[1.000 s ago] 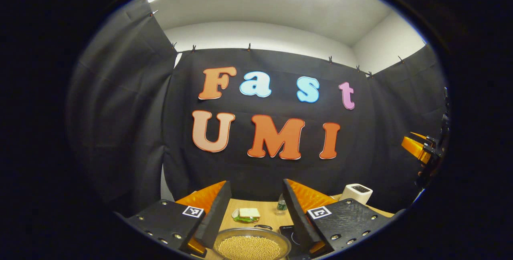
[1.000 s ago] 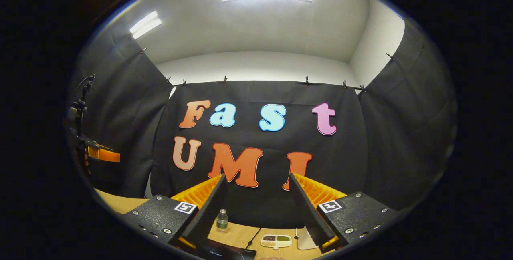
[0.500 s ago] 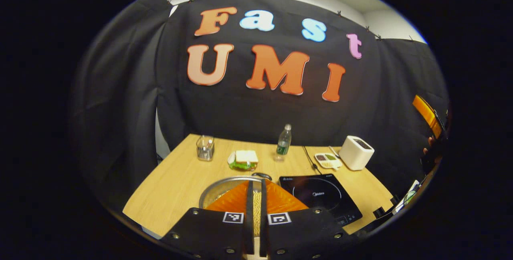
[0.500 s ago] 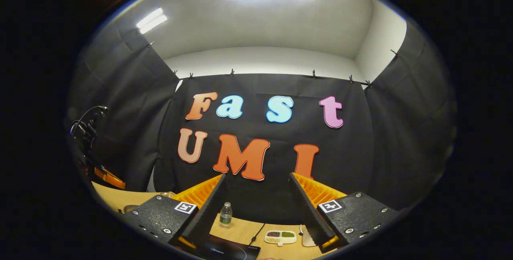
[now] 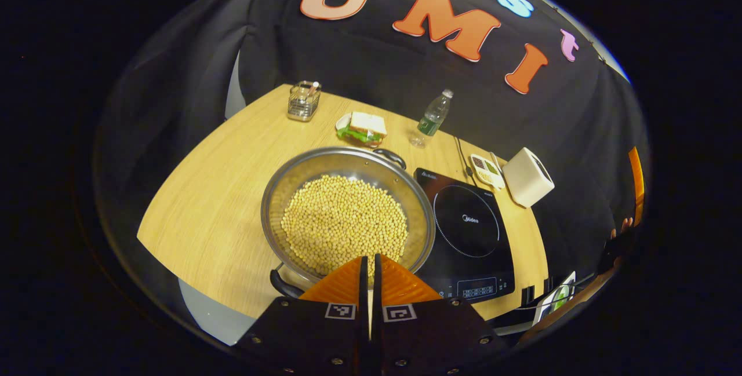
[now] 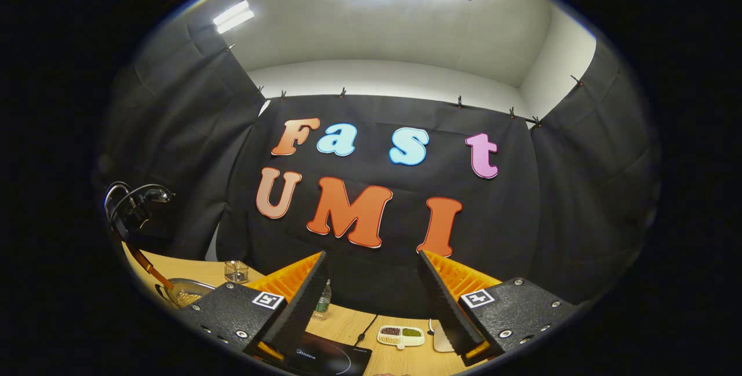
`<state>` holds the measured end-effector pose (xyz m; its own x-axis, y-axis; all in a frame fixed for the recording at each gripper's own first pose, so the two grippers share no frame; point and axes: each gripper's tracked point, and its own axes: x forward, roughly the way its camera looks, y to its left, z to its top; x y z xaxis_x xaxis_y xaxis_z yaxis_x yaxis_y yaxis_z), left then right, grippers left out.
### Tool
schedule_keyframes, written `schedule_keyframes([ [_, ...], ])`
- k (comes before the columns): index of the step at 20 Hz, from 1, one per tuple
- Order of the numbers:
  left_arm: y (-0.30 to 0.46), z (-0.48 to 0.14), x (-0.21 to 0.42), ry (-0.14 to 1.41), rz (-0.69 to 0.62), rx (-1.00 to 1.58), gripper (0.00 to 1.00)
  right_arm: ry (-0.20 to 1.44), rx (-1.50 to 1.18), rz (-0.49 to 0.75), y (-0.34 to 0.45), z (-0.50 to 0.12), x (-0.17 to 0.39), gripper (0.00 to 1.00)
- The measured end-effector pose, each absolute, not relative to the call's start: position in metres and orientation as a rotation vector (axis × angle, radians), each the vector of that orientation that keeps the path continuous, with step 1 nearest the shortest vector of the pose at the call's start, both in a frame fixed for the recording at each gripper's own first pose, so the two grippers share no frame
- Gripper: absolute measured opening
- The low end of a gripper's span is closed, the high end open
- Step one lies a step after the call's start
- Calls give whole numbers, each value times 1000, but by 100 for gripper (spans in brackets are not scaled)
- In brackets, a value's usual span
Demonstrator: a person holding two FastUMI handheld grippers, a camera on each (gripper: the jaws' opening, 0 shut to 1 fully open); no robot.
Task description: First push the handle of the pot to place it horizontally, then grasp the pot with both hands and set it on the induction cooktop.
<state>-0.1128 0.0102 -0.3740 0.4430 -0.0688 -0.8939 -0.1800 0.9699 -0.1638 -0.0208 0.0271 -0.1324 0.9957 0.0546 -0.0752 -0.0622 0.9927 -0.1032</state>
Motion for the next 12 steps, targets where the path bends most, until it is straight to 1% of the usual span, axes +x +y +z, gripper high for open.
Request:
schedule_keyframes([
  [6,9,-407,-143,1268,87,-335,2,156,-128,13,22,-179,-26,95],
  [8,5,-410,-151,1293,72,-362,2,168,-129,2,20,-186,-25,95],
  [12,14,-429,-165,1342,99,-395,2,186,-119,-1,22,-197,-23,95],
])
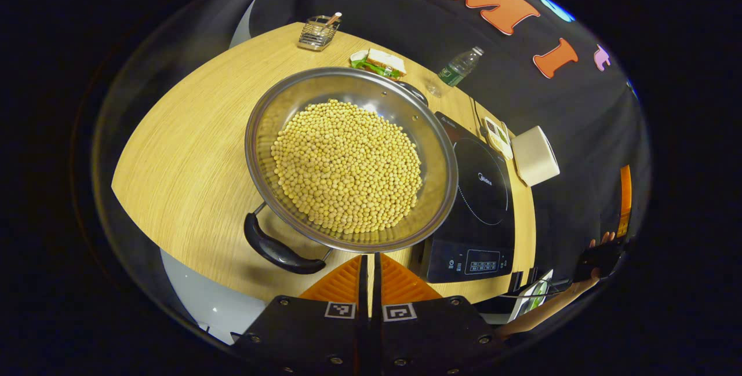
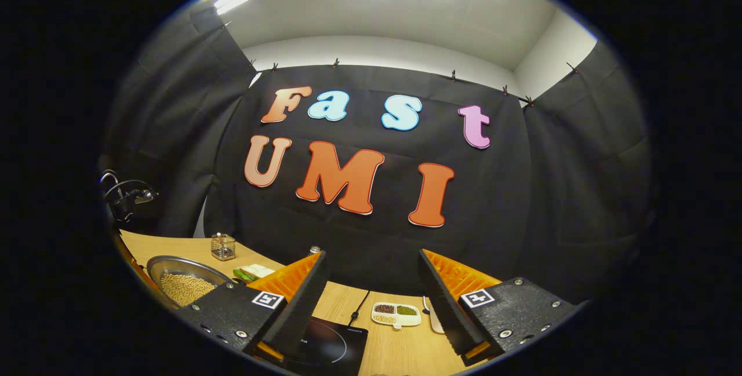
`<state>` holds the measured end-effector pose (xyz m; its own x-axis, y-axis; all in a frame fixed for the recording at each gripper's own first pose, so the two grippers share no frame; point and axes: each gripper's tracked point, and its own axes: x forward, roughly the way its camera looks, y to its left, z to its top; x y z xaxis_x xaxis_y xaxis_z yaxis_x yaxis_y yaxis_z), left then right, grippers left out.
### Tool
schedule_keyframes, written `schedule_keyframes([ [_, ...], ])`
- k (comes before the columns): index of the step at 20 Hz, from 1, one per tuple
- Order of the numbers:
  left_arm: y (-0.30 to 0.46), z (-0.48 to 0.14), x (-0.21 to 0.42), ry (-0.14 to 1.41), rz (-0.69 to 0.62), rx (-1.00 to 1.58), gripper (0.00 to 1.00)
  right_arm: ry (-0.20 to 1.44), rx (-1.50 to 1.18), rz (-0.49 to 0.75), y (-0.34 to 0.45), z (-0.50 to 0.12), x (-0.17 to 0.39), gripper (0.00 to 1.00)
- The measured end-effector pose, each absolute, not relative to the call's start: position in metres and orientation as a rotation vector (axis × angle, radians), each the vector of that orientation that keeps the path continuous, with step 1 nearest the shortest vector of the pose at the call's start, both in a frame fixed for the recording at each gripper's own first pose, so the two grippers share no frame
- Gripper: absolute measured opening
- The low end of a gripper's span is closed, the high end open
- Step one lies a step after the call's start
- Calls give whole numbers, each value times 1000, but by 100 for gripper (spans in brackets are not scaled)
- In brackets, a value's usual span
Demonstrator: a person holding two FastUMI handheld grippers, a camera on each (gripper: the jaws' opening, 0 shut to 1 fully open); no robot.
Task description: First push the handle of the pot to place it horizontally, then grasp the pot with both hands and set it on the induction cooktop.
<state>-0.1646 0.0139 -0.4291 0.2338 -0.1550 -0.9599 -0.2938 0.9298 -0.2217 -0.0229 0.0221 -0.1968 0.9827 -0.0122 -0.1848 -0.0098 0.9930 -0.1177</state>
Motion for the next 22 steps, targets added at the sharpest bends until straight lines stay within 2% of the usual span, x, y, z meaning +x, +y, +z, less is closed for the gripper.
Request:
schedule_keyframes([
  [7,10,-429,-172,1360,86,-429,4,214,-105,15,35,-214,-14,95],
  [10,11,-440,-185,1392,92,-424,2,226,-97,27,43,-222,-12,95],
  [15,28,-450,-180,1401,161,-485,2,254,-80,64,61,-233,-7,95],
  [22,69,-455,-150,1350,278,-436,2,316,-67,126,96,-255,2,95],
])
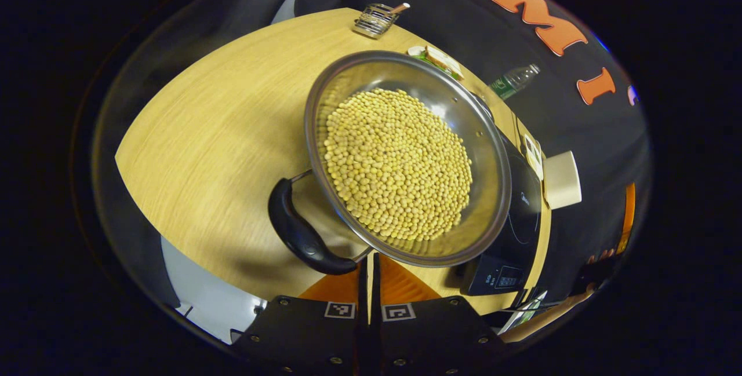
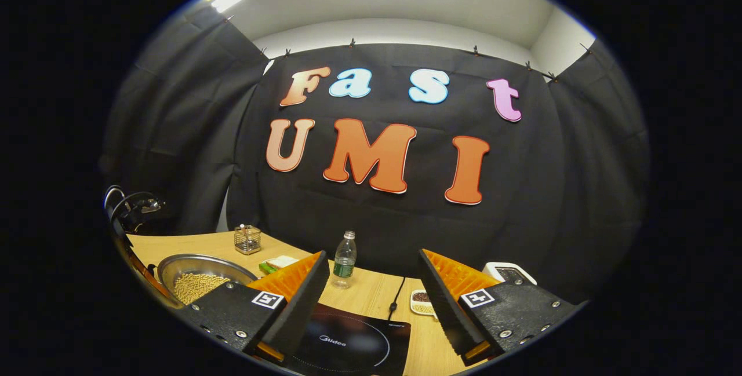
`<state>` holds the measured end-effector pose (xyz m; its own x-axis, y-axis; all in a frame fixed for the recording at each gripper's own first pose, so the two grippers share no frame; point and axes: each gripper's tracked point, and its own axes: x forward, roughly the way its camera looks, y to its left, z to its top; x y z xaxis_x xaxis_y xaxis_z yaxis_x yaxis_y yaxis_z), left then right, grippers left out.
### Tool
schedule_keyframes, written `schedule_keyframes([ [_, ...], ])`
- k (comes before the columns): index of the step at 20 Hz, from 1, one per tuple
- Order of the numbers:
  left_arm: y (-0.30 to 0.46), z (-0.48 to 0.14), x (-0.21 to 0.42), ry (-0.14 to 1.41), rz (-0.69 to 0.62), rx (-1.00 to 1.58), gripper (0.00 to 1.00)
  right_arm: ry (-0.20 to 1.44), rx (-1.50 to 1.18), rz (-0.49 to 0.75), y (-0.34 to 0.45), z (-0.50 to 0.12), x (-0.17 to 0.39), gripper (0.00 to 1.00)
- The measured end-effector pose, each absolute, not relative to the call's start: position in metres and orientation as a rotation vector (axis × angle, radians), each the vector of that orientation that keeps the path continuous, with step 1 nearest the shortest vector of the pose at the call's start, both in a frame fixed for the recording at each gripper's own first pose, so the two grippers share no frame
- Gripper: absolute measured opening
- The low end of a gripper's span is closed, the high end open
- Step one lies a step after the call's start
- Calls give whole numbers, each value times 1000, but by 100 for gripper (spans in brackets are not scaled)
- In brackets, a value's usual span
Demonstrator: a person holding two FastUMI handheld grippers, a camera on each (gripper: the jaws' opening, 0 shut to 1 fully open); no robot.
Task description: First push the handle of the pot to place it horizontally, then grasp the pot with both hands and set it on the induction cooktop.
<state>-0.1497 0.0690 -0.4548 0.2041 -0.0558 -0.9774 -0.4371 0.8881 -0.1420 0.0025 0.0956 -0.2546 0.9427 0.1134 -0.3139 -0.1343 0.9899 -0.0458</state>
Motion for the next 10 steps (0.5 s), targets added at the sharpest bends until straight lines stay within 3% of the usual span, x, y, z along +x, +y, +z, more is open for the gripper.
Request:
schedule_keyframes([
  [10,113,-467,-121,1301,324,-289,2,497,-13,291,180,-316,8,95],
])
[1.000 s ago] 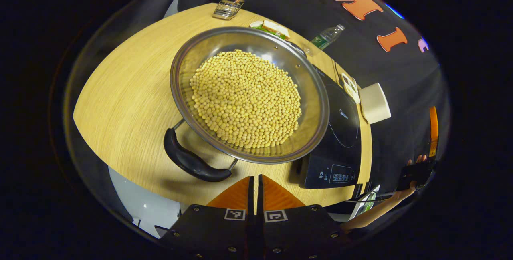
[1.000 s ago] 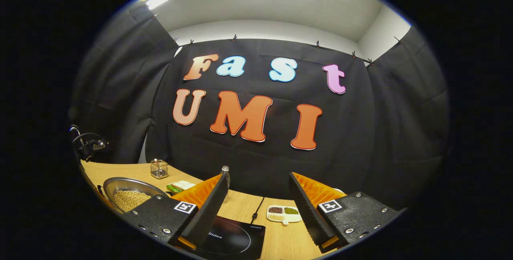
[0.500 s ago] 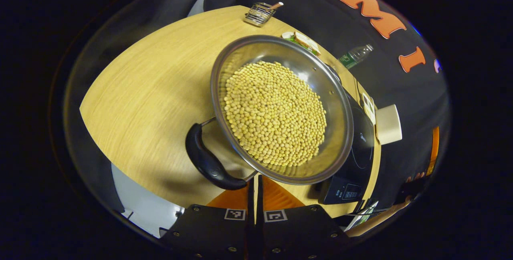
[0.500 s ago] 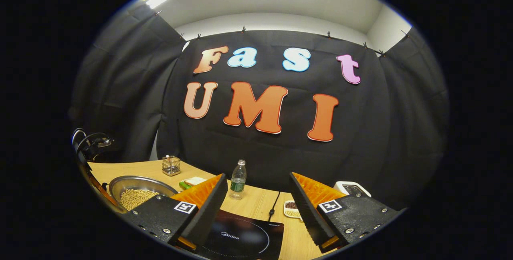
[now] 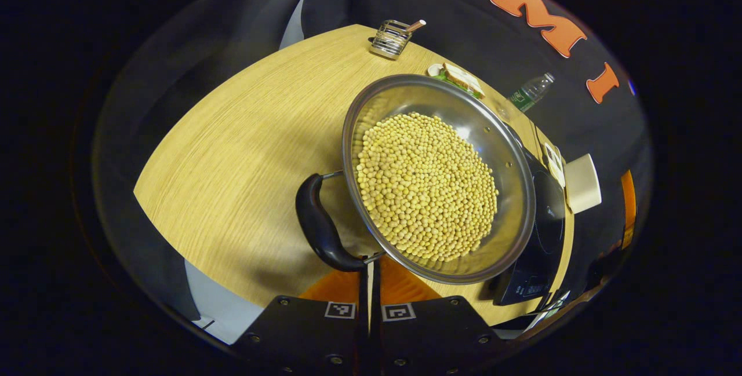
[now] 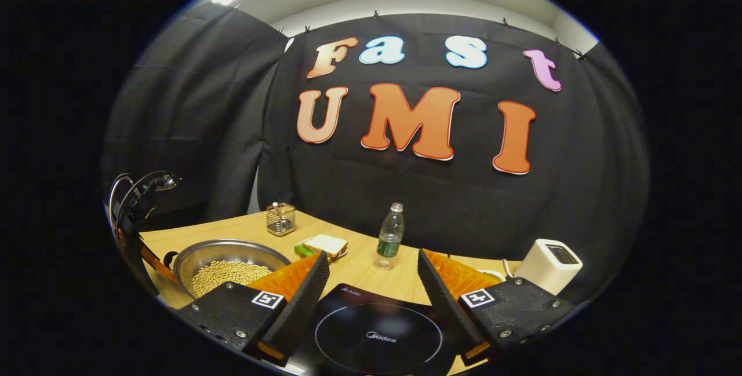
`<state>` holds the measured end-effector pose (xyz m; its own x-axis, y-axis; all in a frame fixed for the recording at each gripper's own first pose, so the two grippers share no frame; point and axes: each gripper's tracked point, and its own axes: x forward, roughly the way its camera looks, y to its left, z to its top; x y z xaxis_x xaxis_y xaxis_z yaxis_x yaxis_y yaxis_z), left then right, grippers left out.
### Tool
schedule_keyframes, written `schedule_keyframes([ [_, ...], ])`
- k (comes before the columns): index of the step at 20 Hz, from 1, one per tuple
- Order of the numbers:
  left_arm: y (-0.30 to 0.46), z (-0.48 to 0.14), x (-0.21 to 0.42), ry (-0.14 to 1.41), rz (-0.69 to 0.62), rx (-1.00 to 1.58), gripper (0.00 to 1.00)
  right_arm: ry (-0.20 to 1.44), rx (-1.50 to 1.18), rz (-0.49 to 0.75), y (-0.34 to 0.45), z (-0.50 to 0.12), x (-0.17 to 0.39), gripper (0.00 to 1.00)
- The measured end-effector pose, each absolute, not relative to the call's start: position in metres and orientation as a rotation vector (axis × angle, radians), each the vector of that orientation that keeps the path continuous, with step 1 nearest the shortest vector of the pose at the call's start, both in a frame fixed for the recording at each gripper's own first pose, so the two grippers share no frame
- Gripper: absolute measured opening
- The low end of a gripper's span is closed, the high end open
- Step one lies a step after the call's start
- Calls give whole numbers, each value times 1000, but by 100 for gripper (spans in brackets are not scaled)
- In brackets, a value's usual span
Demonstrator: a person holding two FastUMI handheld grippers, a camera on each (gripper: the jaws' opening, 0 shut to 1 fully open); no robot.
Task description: First push the handle of the pot to place it horizontally, then grasp the pot with both hands and set it on the induction cooktop.
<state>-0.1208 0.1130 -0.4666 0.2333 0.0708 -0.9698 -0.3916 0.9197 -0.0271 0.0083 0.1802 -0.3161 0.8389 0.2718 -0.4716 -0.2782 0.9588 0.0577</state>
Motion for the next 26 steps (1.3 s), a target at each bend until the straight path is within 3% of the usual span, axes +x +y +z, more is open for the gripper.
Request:
schedule_keyframes([
  [9,153,-462,-92,1247,345,-152,2,713,16,393,246,-374,4,95],
  [26,230,-471,-19,1073,316,123,5,928,30,425,301,-428,-10,95],
])
